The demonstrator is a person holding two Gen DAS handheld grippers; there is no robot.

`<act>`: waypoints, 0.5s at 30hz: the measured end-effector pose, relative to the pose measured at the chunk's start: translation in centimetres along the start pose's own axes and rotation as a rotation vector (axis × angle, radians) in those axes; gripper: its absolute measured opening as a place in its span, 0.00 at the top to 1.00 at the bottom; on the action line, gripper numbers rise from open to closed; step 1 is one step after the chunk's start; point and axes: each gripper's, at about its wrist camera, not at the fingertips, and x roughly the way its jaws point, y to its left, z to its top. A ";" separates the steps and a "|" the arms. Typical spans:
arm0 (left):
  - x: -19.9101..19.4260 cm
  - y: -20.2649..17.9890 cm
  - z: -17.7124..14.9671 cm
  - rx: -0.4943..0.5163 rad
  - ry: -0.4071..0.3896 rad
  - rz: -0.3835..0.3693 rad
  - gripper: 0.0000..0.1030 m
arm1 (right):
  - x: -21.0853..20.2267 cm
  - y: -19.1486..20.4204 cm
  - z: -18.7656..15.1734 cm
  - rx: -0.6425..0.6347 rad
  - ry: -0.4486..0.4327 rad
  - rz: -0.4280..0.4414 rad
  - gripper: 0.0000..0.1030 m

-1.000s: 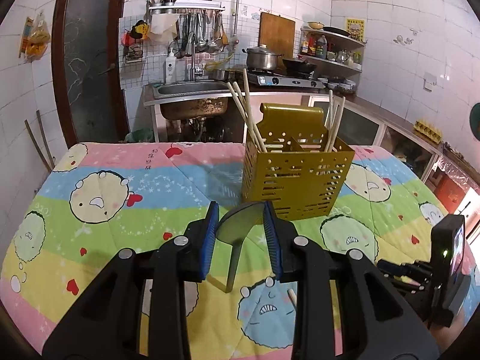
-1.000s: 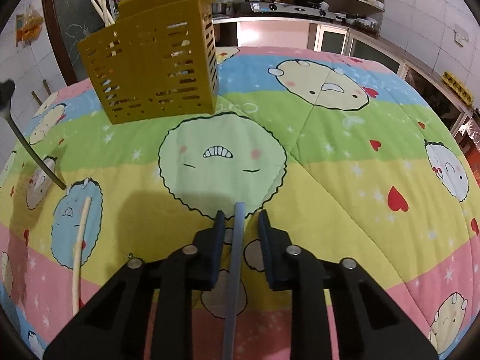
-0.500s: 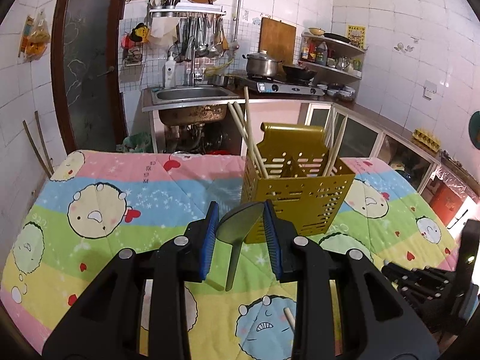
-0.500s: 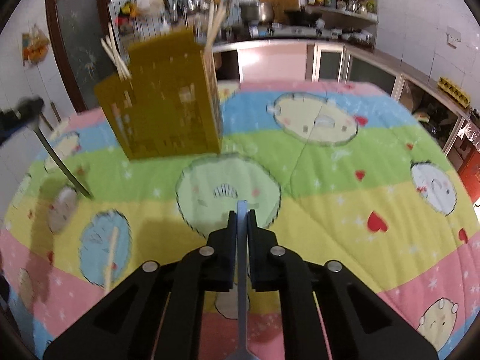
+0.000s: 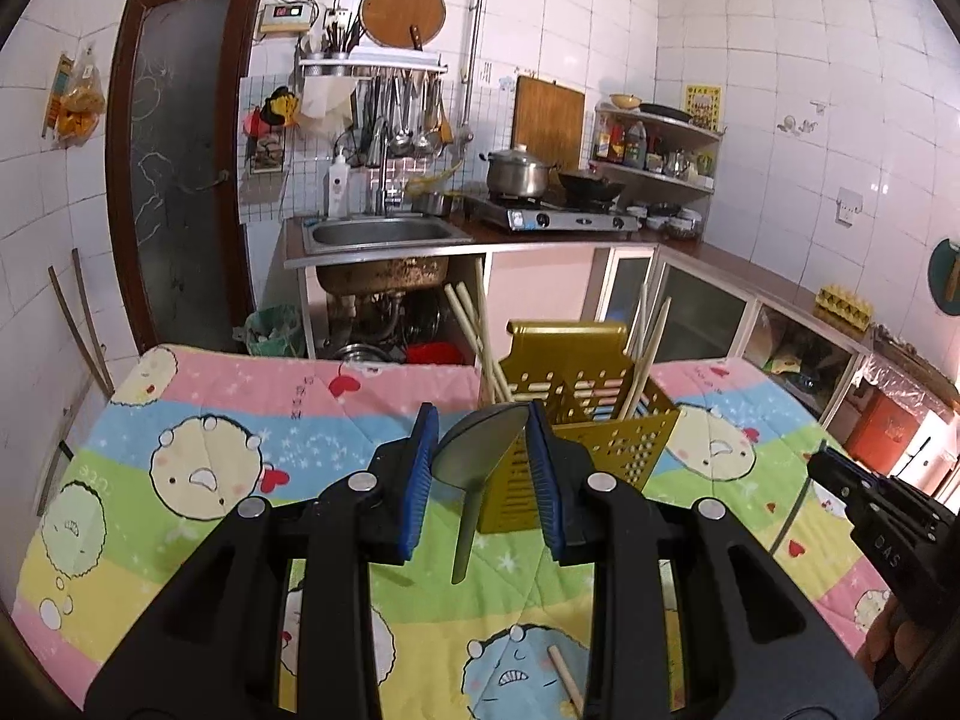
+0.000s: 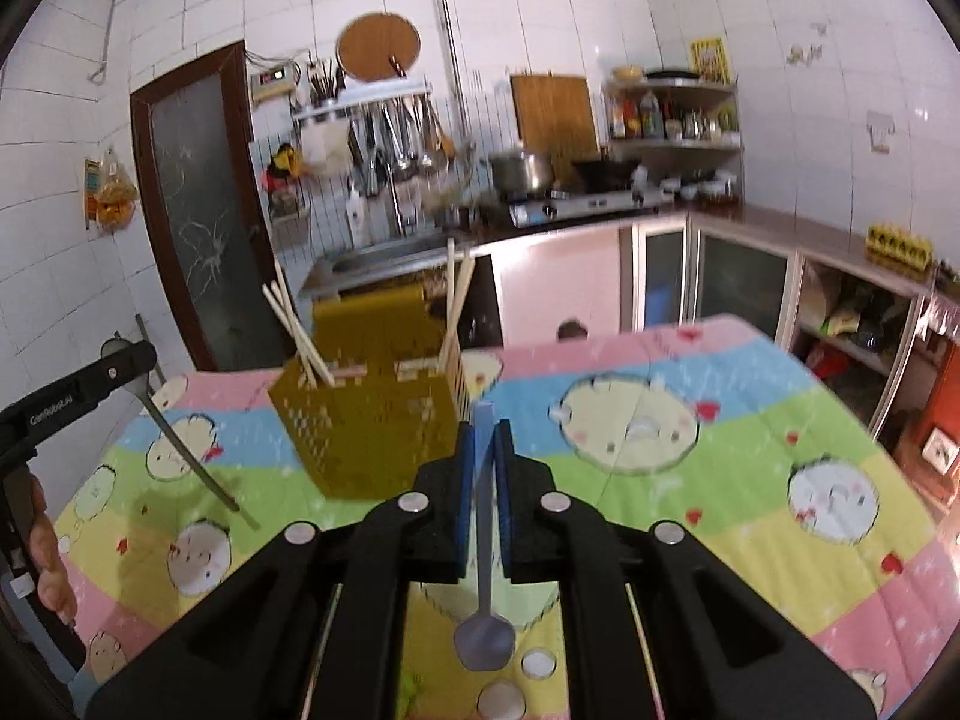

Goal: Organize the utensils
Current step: 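Carry the clear spoon with the left tool to the holder while the right tool carries the grey spoon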

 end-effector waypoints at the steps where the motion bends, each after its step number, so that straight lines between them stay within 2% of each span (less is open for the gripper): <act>1: -0.2 -0.1 0.3 0.003 -0.008 -0.003 0.72 | 0.0 0.1 0.3 -0.002 -0.012 -0.001 0.93; 10: -1.7 -1.4 3.4 0.024 -0.079 -0.025 0.72 | -0.8 1.9 5.5 -0.031 -0.146 0.012 0.93; 15: -2.8 -2.2 6.7 0.019 -0.159 -0.050 0.72 | -0.6 3.3 8.8 -0.050 -0.224 0.019 0.93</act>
